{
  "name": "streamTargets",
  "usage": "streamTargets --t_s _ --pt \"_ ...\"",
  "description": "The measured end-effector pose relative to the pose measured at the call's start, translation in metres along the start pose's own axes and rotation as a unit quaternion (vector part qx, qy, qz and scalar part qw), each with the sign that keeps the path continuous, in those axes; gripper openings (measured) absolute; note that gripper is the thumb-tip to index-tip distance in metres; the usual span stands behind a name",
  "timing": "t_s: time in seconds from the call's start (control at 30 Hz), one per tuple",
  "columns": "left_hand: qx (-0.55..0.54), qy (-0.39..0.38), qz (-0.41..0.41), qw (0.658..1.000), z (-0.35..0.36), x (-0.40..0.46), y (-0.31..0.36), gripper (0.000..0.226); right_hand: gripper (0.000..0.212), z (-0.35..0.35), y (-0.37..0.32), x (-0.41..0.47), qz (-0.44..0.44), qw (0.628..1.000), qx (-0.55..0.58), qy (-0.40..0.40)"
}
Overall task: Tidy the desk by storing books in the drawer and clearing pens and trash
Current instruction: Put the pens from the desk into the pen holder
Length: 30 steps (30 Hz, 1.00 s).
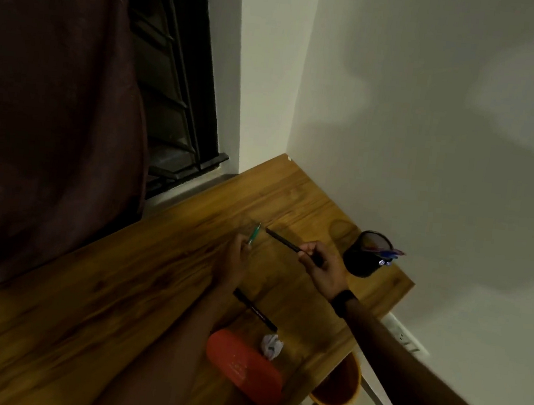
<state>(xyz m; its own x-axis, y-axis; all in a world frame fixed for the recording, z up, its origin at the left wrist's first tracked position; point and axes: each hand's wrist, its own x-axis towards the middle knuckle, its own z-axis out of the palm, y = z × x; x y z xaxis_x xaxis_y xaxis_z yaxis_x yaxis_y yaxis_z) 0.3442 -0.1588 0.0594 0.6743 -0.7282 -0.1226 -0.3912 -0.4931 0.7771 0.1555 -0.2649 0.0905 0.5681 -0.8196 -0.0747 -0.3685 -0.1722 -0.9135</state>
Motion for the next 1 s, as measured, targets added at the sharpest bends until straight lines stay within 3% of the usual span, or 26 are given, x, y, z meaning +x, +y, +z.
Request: streamTargets --t_s 0.23,0.37,0.47,0.6,0.77,0.87,1.0 --pt "-0.088 -0.040 0.022 0.995 0.035 0.022 0.087 0.027 0.010 -0.104 -0.054 0.014 -0.044 0.984 0.107 0.136" --pt "-0.124 -0.026 0.052 0.991 0.050 0.026 0.145 0.020 0.017 -0.165 -0.050 0.016 -0.056 0.969 0.085 0.225" --pt "-0.156 -0.018 0.082 0.984 0.057 0.023 0.184 0.015 0.015 -0.192 -0.036 0.014 -0.027 0.966 0.005 0.257" --pt "-0.171 -0.040 0.117 0.977 0.074 0.015 0.221 0.016 0.016 -0.204 -0.008 0.019 0.024 0.968 -0.162 0.191" --pt "-0.131 -0.069 0.155 0.977 0.100 0.006 0.238 0.018 0.020 -0.191 0.012 0.030 0.066 0.941 -0.325 0.068" --pt "-0.066 -0.089 0.163 0.980 0.114 0.003 0.236 0.023 0.029 -0.185 0.024 0.032 0.066 0.943 -0.323 0.046" --pt "0.059 -0.091 0.166 0.980 0.124 -0.003 0.226 0.023 0.025 -0.191 0.032 0.027 -0.001 0.961 -0.256 0.104"
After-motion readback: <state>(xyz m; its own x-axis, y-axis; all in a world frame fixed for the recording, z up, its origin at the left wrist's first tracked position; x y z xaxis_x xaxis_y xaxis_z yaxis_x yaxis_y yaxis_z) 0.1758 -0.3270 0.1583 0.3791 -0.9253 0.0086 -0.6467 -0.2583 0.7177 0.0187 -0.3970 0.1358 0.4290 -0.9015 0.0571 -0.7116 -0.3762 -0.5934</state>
